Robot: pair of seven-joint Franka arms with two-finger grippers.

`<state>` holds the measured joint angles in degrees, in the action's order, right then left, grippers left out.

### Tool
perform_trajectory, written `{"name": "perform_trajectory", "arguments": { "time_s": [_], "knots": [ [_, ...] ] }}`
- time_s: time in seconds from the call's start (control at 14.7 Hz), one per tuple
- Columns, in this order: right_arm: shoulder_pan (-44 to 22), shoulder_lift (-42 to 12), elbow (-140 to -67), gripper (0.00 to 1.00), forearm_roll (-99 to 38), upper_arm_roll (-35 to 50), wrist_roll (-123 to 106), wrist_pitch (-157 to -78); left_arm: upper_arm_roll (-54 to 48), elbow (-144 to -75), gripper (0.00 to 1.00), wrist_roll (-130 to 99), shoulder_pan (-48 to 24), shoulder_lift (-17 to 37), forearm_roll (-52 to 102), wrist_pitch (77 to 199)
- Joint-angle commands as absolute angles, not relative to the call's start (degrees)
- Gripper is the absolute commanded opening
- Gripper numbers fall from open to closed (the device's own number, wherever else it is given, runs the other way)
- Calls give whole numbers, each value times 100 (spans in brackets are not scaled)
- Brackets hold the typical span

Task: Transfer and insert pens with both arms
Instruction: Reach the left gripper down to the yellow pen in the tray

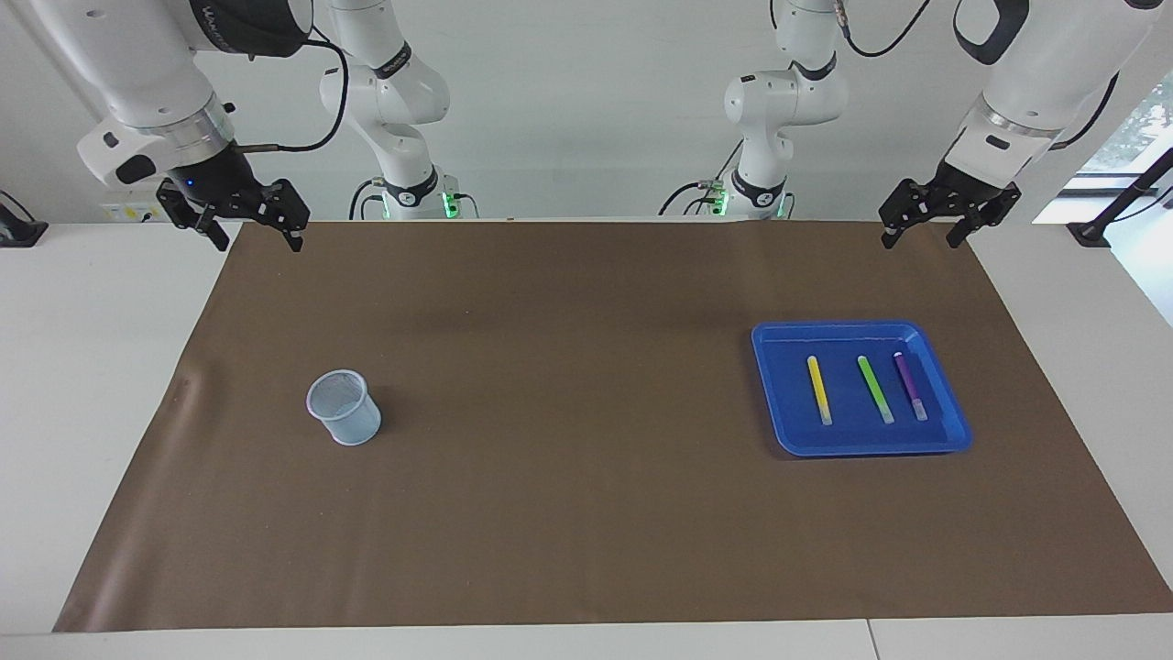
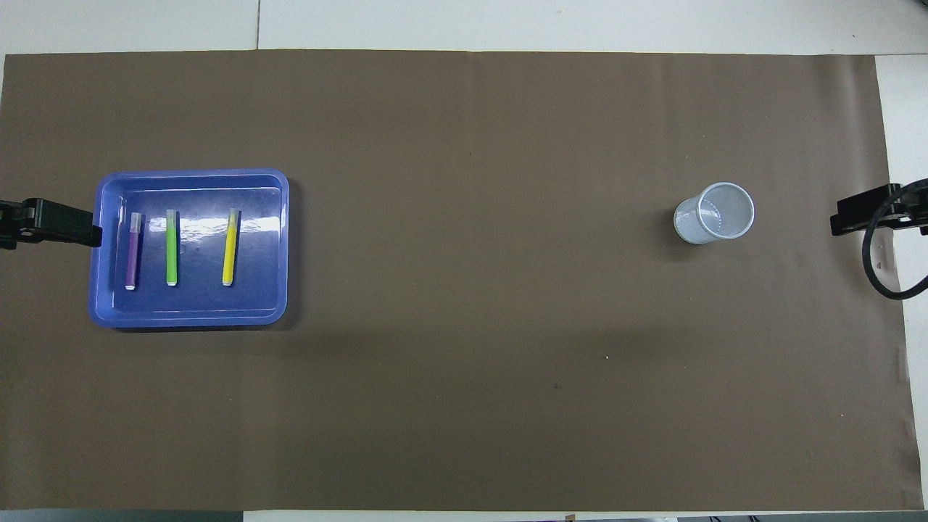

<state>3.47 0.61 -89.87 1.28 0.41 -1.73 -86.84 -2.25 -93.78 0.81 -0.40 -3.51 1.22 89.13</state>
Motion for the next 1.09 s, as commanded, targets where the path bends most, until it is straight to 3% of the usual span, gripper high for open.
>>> {"name": "perform_trajectory", "arguments": {
  "time_s": [0.0,0.41,1.02],
  "knots": [
    [396,105,-9018,100,105,70,-290,-8798,-246,-9588,100,9,-44,-448,167,9130],
    [396,114,-9026,100,53,70,-308,-8736,-290,-10333,100,9,-334,-132,149,10604],
    [457,114,-9053,100,-377,62,-290,-8736,-290,-11187,100,105,-554,966,-307,12803]
  ]
}}
